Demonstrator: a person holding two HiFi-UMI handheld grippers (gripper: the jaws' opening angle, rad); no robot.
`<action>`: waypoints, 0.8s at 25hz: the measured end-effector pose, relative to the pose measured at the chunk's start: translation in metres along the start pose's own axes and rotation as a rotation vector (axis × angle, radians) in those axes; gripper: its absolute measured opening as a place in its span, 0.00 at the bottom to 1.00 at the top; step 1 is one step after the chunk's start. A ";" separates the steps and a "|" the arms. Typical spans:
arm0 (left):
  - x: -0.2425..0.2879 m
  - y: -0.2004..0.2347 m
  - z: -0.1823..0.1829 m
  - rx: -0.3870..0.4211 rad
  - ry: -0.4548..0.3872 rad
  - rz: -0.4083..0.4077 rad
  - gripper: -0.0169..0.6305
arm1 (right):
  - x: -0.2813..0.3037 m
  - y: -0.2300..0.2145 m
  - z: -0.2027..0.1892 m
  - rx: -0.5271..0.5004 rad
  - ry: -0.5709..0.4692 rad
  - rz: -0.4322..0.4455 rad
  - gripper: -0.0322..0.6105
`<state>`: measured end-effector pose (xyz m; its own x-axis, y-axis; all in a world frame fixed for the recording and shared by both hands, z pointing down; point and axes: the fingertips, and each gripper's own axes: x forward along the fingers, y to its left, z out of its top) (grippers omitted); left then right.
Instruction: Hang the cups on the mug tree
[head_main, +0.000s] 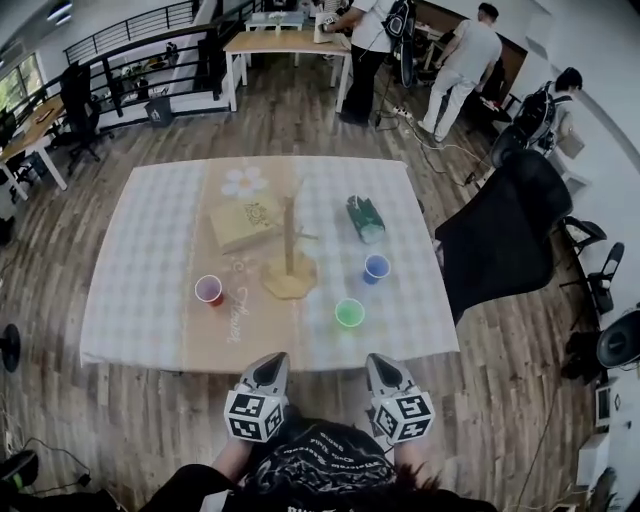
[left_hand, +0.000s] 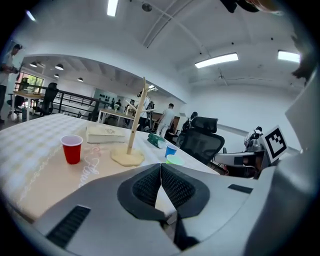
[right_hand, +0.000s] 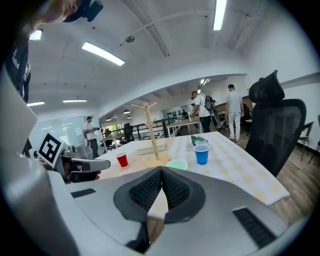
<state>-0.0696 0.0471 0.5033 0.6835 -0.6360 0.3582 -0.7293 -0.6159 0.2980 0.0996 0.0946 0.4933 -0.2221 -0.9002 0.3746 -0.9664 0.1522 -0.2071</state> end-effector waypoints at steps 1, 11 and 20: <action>0.007 0.007 0.006 0.010 -0.001 -0.010 0.06 | 0.008 -0.003 0.005 0.002 -0.007 -0.018 0.06; 0.051 0.062 0.050 0.046 0.019 -0.078 0.06 | 0.051 -0.021 0.035 0.064 -0.033 -0.161 0.06; 0.077 0.075 0.062 -0.014 0.014 -0.021 0.06 | 0.083 -0.050 0.051 0.041 -0.019 -0.148 0.06</action>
<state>-0.0701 -0.0770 0.4979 0.6983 -0.6164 0.3639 -0.7151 -0.6224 0.3181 0.1361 -0.0088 0.4892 -0.0744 -0.9190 0.3872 -0.9822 0.0004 -0.1877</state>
